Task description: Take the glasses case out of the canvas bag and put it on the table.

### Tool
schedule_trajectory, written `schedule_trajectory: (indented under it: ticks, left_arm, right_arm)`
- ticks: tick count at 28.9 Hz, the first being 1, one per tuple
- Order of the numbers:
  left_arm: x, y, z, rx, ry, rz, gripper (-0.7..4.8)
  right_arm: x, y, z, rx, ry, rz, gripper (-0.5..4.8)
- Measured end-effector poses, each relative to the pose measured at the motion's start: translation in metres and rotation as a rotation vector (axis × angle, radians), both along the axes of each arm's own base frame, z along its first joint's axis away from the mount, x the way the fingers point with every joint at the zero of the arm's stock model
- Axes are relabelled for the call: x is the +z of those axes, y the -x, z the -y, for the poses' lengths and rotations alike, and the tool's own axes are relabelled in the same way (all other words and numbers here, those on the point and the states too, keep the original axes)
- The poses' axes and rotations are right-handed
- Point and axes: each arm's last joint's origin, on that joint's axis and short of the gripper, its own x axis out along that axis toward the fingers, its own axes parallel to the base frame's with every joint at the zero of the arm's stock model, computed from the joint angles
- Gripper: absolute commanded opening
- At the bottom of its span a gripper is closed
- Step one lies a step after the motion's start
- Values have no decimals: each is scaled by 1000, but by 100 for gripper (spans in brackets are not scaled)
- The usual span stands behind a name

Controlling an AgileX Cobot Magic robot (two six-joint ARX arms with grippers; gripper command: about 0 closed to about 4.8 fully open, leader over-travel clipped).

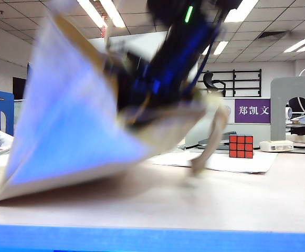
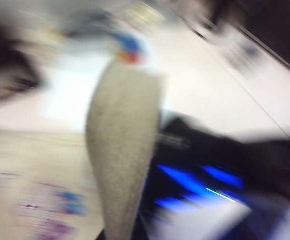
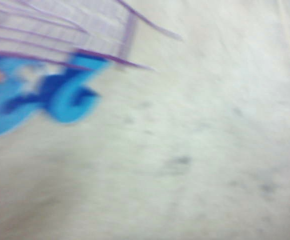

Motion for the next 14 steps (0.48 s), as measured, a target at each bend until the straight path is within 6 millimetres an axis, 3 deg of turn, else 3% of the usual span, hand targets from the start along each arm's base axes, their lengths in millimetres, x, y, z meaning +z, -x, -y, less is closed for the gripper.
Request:
schedule_trajectory:
  ticks: [1, 3, 5, 7, 8, 9, 14]
  left_arm:
    - [4, -19, -20, 114, 28, 47, -5]
    - [4, -45, -40, 235, 54, 91, -5]
    - [-10, -74, -53, 307, 44, 39, -5]
    - [-27, -95, -58, 352, 57, -55, -4]
    - [-33, -99, -57, 342, 72, -108, -5]
    - [-41, -99, -50, 265, 93, -194, -5]
    - [-40, -84, -15, 97, 90, -193, -5]
  right_arm:
    - [14, 8, 6, 20, 12, 13, 212]
    - [20, 15, 14, 32, 45, -10, 212]
    - [26, 23, 20, 56, 63, -48, 220]
    - [29, 27, 21, 75, 82, -36, 357]
    - [27, 27, 22, 71, 104, -28, 416]
    - [22, 28, 25, 50, 155, -30, 429]
    - [22, 32, 35, -20, 334, 17, 433]
